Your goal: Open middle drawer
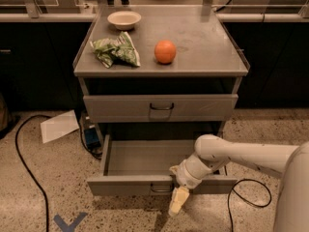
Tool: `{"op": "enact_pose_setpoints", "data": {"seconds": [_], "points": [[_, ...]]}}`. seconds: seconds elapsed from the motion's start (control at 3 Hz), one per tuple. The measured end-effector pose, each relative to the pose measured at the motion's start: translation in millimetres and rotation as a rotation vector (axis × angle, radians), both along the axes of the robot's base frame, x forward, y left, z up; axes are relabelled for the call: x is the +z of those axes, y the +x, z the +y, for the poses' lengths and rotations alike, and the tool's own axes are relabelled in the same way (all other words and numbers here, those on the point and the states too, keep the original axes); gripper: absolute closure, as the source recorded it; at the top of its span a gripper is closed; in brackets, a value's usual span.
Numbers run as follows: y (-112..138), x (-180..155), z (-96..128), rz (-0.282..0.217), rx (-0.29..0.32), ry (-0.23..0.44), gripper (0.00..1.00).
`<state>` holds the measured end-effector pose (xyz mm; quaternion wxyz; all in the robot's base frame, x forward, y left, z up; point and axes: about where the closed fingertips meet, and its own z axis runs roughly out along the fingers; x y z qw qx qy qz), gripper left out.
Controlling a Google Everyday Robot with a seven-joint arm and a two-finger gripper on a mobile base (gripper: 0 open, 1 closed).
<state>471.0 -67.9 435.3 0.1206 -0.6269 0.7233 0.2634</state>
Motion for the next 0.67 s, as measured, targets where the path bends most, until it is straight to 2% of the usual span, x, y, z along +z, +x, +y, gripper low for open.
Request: {"op": "enact_pose_setpoints", "data": {"seconds": [0.33, 0.67], "points": [[-5.8, 0.6, 1.3, 0.003, 0.015, 0.022, 0.00], [-26.1, 8.6, -2.2, 0.035, 0.027, 0.040, 0.00]]}}
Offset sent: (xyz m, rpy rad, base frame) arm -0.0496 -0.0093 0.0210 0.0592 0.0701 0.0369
